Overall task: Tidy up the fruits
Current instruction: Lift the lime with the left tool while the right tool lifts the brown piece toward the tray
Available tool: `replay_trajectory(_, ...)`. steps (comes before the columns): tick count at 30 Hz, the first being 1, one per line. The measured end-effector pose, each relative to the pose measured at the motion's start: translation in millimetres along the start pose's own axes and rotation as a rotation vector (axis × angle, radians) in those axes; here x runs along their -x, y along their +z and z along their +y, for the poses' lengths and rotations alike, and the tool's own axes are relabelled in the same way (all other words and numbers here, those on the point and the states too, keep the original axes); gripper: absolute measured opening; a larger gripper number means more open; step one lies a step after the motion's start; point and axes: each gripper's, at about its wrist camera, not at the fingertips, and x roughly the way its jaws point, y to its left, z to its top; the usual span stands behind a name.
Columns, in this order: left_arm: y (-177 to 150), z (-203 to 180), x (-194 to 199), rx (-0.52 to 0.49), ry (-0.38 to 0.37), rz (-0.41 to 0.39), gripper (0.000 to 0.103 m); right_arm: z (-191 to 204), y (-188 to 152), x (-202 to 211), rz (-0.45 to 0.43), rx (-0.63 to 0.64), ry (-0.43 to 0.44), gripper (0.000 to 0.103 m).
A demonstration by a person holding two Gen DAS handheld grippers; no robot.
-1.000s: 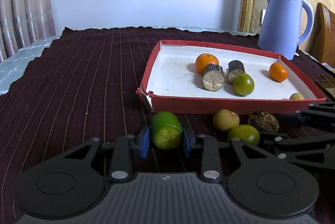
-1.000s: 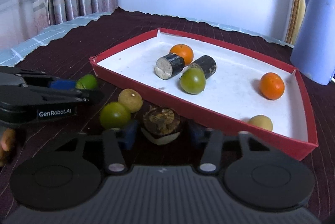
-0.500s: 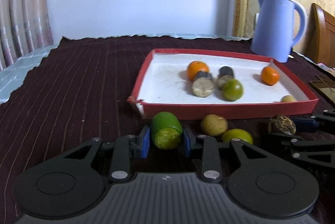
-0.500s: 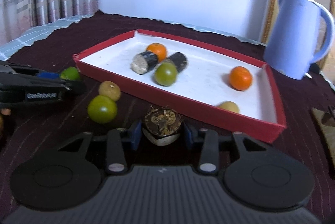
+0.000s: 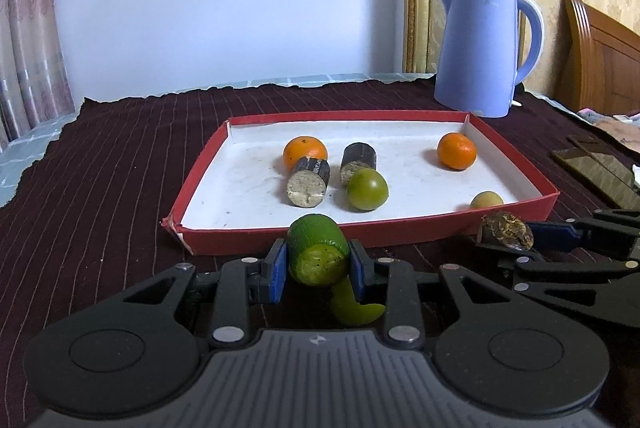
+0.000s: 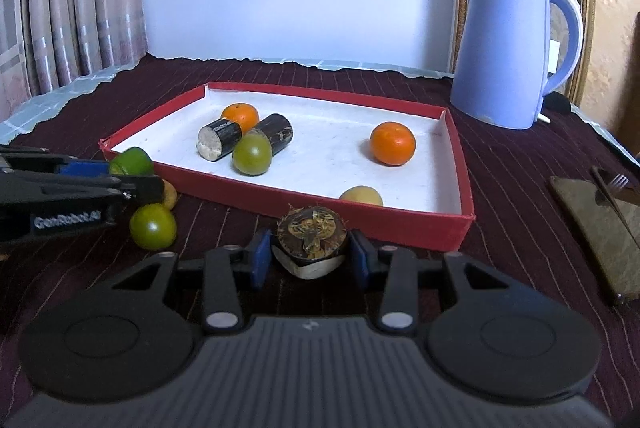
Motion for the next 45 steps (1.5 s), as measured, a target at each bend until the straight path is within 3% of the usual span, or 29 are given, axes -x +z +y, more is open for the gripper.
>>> replay_trajectory(45,38.6,-8.6,-22.3,-0.032,0.061,0.014,0.031,-10.2,37.4,-10.5,-0.061,-0.012,-0.053,0.039)
